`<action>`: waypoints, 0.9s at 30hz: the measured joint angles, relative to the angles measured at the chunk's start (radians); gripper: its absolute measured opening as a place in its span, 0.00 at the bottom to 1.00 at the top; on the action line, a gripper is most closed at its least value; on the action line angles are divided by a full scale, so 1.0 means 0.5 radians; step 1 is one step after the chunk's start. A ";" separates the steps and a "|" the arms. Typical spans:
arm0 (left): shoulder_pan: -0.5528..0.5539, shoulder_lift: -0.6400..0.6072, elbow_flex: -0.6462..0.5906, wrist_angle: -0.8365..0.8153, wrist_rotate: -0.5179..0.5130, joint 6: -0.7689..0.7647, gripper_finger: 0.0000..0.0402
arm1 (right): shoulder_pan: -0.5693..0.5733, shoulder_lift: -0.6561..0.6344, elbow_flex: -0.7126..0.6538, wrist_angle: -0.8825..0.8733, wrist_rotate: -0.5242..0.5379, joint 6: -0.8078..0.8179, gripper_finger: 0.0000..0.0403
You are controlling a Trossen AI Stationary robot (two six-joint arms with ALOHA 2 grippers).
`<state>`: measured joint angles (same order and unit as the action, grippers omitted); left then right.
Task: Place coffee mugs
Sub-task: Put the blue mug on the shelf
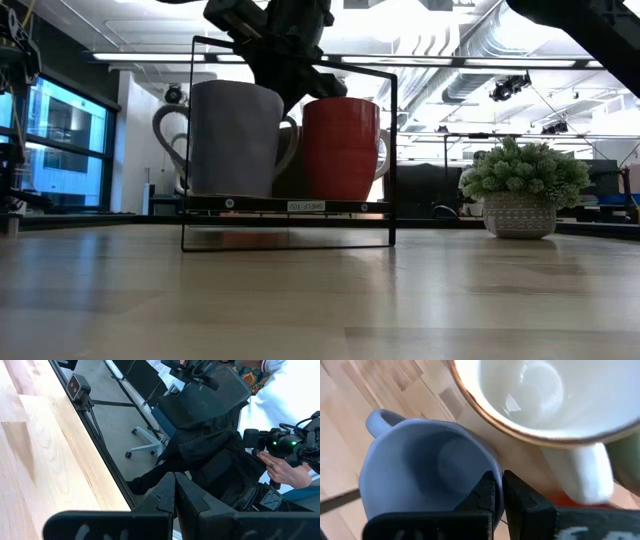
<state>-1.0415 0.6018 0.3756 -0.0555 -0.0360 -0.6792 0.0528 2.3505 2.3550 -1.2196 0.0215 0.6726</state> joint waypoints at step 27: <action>0.001 0.000 0.000 0.001 0.000 -0.051 0.00 | -0.005 -0.002 0.000 -0.030 -0.034 -0.051 0.01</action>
<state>-1.0413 0.6018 0.3756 -0.0551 -0.0360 -0.7048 0.0505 2.3493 2.3550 -1.2345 0.0045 0.6473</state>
